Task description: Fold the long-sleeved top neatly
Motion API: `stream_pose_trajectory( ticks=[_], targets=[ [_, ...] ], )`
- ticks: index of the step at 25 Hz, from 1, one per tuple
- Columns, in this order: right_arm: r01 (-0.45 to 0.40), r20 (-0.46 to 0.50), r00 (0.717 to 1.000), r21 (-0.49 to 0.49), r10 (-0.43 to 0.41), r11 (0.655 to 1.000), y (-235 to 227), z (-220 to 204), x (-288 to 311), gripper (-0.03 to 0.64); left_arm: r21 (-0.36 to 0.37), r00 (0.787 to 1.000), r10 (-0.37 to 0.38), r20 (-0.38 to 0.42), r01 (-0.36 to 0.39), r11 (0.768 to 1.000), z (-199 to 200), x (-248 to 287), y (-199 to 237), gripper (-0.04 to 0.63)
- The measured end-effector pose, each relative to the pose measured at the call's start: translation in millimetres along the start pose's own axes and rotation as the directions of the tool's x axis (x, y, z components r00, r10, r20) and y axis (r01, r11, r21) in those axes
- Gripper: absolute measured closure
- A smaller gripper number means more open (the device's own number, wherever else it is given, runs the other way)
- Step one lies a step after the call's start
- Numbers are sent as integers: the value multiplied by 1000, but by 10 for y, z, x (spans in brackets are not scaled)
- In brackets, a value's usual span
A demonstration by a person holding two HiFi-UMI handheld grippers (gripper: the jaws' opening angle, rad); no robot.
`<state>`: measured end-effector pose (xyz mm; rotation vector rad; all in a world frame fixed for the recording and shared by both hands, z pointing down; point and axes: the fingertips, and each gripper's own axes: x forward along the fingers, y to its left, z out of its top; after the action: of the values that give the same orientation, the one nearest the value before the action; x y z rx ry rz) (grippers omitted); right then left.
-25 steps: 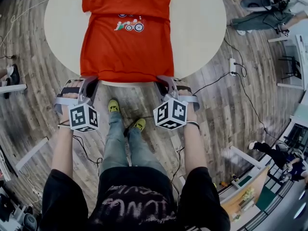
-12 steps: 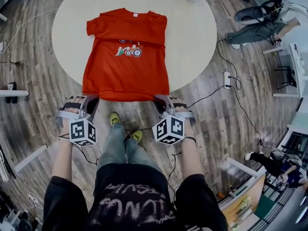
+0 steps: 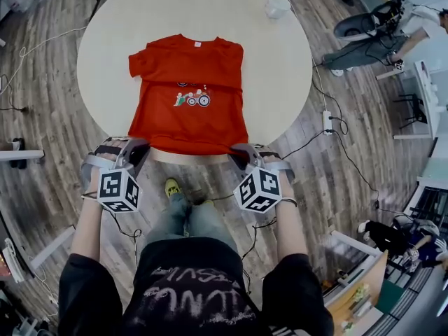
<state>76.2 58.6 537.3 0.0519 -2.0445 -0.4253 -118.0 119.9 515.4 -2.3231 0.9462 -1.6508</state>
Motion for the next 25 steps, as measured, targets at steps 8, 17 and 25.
stream_pose_trajectory(
  ticks=[8, 17, 25],
  targets=[
    [-67, -7, 998, -11, 67, 998, -439, 93, 86, 584, -6, 1000, -20, 16, 20, 1000, -32, 146, 474, 569],
    [-187, 42, 981, -18, 187, 982, -1040, 86, 277, 584, -97, 998, -66, 13, 67, 993, -14, 391, 988, 568],
    [-243, 53, 968, -20, 243, 970, -1492, 119, 459, 584, -157, 995, -100, 15, 101, 982, -57, 566, 1389, 568]
  ],
)
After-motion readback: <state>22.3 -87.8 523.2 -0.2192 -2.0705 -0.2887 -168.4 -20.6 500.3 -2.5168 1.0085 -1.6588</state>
